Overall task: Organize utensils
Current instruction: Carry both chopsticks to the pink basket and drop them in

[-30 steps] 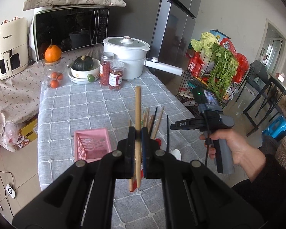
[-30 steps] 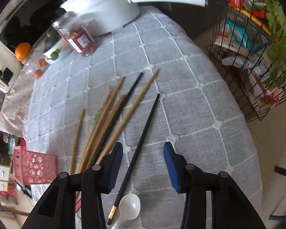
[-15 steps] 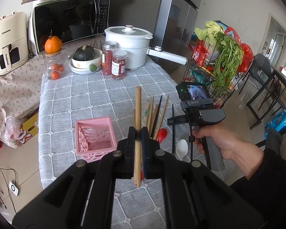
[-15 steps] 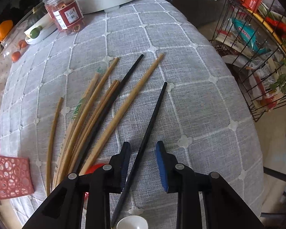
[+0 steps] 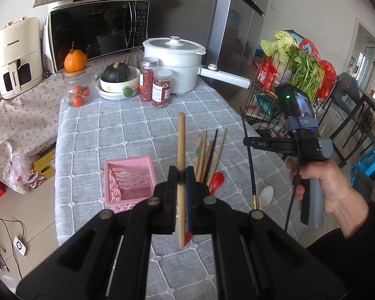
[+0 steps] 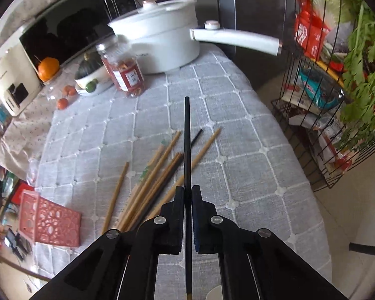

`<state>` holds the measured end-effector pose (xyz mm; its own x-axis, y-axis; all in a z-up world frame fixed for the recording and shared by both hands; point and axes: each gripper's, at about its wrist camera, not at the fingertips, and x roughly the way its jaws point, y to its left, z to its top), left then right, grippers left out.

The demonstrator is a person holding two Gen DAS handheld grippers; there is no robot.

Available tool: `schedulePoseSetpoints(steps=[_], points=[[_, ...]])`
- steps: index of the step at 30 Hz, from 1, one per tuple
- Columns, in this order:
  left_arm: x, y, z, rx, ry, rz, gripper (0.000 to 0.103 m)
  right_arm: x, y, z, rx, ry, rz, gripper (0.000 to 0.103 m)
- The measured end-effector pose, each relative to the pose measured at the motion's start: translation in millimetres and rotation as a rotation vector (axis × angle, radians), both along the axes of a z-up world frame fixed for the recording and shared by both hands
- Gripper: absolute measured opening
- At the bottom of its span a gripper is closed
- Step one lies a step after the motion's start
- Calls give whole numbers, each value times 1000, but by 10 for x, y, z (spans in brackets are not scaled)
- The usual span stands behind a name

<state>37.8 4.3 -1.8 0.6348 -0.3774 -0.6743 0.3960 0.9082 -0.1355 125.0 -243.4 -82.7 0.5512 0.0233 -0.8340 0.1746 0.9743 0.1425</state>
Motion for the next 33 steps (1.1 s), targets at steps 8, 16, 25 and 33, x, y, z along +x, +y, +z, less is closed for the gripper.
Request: schedulePoseSetpoints(steps=[8, 16, 25, 33], points=[[6, -12, 57, -9, -25, 10, 7, -528, 93, 621, -7, -198, 67, 5], [-23, 25, 245, -51, -77, 18, 7, -821, 157, 1031, -4, -327, 117, 5], [64, 245, 551, -121, -171, 107, 7, -882, 373, 1364, 41, -405, 198, 5], [176, 468, 651, -138, -225, 206, 7, -817, 695, 1500, 101, -435, 267, 6]])
